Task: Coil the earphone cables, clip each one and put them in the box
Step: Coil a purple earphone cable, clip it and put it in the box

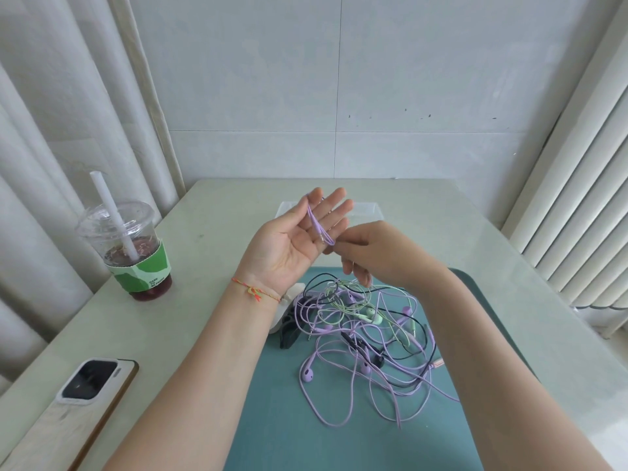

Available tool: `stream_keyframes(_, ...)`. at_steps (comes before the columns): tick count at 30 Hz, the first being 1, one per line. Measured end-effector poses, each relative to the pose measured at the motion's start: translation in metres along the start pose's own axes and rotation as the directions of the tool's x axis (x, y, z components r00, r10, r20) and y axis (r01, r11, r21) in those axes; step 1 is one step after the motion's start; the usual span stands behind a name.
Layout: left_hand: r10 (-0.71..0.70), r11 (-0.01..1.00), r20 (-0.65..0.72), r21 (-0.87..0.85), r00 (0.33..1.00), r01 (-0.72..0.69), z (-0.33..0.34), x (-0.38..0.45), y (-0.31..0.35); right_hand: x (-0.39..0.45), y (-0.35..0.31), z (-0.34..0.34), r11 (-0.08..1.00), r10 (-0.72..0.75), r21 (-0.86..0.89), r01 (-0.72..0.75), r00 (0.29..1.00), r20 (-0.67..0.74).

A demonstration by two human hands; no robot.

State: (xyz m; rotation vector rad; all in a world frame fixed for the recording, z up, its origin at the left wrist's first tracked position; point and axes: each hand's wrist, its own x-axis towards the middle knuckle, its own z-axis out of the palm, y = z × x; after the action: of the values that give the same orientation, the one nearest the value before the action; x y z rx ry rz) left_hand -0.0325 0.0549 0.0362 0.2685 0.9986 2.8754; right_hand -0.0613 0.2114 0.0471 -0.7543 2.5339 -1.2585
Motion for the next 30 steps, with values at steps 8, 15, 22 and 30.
stream_keyframes(8,0.125,0.95,-0.146,0.304,0.981,-0.075,-0.005,0.003,-0.005,-0.001,-0.002,0.002,0.98,0.003,-0.2,0.022,0.993,0.121)
stream_keyframes(15,0.213,0.672,-0.109,0.738,0.971,-0.065,-0.005,0.002,-0.016,-0.006,-0.006,0.0,0.927,-0.07,-0.371,0.056,0.997,-0.025)
stream_keyframes(22,0.189,0.091,-0.018,0.996,0.982,0.001,-0.008,0.003,-0.019,-0.006,-0.005,-0.01,0.904,-0.161,-0.424,0.053,0.961,-0.223)
stream_keyframes(30,-0.115,0.566,-0.124,0.807,0.986,0.167,-0.012,0.0,-0.013,-0.003,0.003,-0.018,0.995,-0.063,-0.089,0.05,0.987,-0.15)
